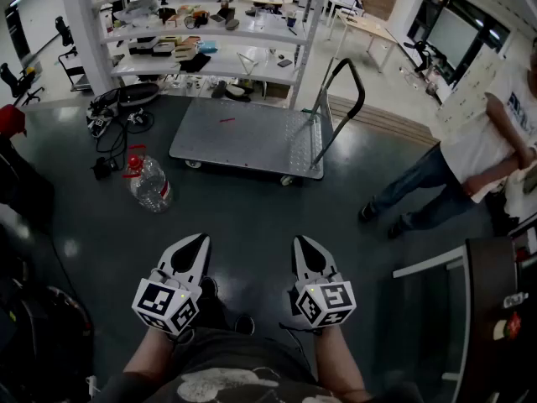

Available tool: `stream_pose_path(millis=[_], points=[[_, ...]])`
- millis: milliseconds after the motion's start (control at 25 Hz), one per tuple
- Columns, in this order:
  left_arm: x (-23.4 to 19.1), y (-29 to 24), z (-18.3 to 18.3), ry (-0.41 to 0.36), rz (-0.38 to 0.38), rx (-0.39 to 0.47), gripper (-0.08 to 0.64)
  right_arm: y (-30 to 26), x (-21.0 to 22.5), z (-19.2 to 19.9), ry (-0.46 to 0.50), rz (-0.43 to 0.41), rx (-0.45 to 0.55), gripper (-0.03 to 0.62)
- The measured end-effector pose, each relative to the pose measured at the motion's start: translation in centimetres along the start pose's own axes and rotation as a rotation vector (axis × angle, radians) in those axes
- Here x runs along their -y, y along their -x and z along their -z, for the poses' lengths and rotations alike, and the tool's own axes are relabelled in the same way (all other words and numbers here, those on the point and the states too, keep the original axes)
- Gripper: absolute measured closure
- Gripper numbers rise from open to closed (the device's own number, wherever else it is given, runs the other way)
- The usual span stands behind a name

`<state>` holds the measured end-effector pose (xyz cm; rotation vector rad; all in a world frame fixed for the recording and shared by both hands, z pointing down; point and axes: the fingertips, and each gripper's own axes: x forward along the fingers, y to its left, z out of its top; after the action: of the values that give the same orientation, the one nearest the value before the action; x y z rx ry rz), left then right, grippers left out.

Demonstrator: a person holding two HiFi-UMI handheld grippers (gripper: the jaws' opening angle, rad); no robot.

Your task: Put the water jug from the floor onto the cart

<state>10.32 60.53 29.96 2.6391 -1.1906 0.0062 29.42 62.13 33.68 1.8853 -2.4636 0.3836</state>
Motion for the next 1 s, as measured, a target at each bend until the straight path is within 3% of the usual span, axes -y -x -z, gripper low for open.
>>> stream_pose_path(millis=[680,1000], points=[[0.8,0.9,0.2,0.010,0.021,0.015,0.552,1.6,-0.2,0.2,0.004,0.018,0.008,0.603],[-1.4,0.3,0.1,0.045,0.029,0.018,0.552,-0.1,0.4,-0.7,-0.029,0.087,0.024,0.603]])
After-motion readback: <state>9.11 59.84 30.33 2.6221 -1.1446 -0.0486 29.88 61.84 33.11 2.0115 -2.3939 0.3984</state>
